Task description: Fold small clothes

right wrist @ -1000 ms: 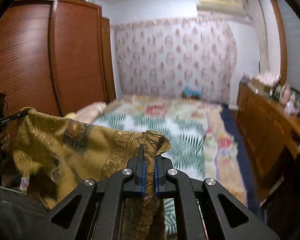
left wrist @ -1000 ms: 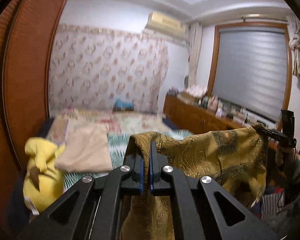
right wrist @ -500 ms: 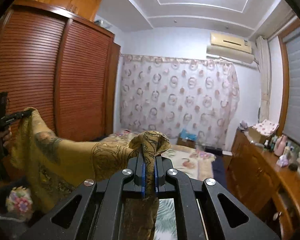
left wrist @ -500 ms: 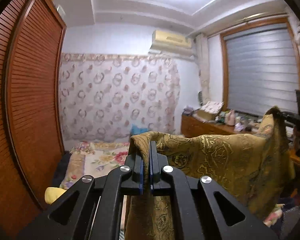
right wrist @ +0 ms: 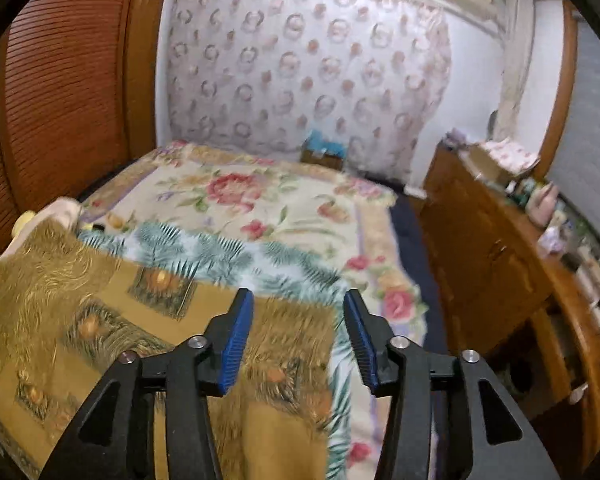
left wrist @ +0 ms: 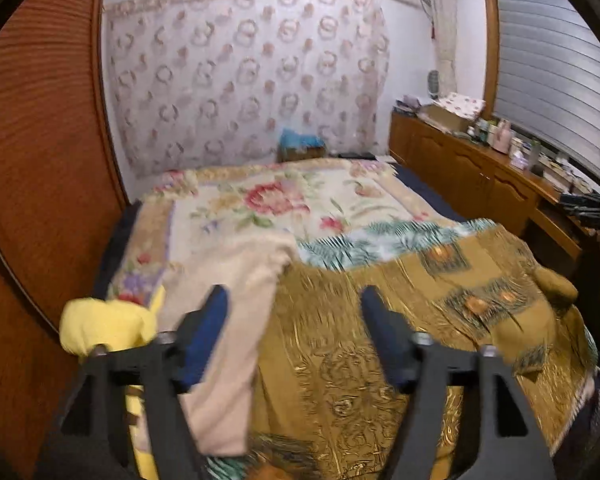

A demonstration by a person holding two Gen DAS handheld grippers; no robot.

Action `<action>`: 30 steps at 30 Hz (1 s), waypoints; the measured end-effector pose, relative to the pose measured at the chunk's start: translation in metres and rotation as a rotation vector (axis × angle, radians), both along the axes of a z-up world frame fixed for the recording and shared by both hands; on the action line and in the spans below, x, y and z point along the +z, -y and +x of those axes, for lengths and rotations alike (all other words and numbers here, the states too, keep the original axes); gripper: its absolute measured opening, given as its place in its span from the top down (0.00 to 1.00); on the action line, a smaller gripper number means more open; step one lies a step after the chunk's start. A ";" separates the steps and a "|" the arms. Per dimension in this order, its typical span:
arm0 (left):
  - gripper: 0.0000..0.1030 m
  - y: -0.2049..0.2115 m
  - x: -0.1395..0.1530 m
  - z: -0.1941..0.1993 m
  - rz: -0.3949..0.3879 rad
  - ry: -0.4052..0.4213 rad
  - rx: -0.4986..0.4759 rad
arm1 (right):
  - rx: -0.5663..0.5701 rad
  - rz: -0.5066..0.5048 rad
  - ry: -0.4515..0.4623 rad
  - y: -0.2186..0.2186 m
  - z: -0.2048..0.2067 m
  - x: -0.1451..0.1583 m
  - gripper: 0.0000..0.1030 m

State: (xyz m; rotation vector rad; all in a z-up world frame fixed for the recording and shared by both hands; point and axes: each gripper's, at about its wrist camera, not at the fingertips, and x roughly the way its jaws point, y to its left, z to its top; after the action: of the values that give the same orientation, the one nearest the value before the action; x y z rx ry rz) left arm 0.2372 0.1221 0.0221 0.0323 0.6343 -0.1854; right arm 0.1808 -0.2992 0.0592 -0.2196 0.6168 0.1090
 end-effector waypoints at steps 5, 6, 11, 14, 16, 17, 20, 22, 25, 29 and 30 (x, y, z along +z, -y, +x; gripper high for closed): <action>0.23 0.015 -0.018 -0.030 -0.013 -0.043 -0.023 | 0.025 0.056 -0.048 0.040 -0.001 -0.008 0.44; 0.23 0.017 -0.021 -0.039 -0.014 -0.051 -0.026 | 0.027 0.077 -0.057 0.049 -0.005 -0.007 0.44; 0.23 0.027 -0.046 -0.059 -0.058 -0.103 -0.059 | 0.036 0.144 -0.137 0.078 -0.031 -0.005 0.44; 0.23 0.035 -0.060 -0.071 -0.047 -0.128 -0.059 | -0.003 0.162 -0.170 0.087 -0.034 -0.009 0.44; 0.23 0.042 -0.070 -0.077 -0.035 -0.143 -0.068 | -0.014 0.174 -0.179 0.095 -0.040 -0.013 0.44; 0.23 0.046 -0.074 -0.079 -0.026 -0.151 -0.072 | -0.020 0.182 -0.179 0.100 -0.043 -0.013 0.44; 0.23 0.055 -0.084 -0.079 -0.014 -0.172 -0.084 | -0.034 0.179 -0.181 0.107 -0.046 -0.013 0.44; 0.23 0.059 -0.089 -0.079 -0.009 -0.184 -0.090 | -0.034 0.165 -0.178 0.107 -0.051 -0.014 0.47; 0.23 0.063 -0.099 -0.075 0.014 -0.213 -0.080 | -0.027 0.148 -0.200 0.091 -0.040 -0.023 0.74; 0.23 0.063 -0.110 -0.067 0.027 -0.254 -0.066 | -0.001 0.206 -0.234 0.090 -0.033 -0.022 0.95; 0.23 0.064 -0.111 -0.067 0.037 -0.252 -0.064 | 0.001 0.239 -0.233 0.093 -0.034 -0.018 0.95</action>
State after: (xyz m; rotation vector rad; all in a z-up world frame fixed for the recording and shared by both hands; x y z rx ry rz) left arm 0.1705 0.0577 -0.0887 0.0652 0.8890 -0.2422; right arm 0.1466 -0.3924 0.0415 0.0250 0.8283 0.2096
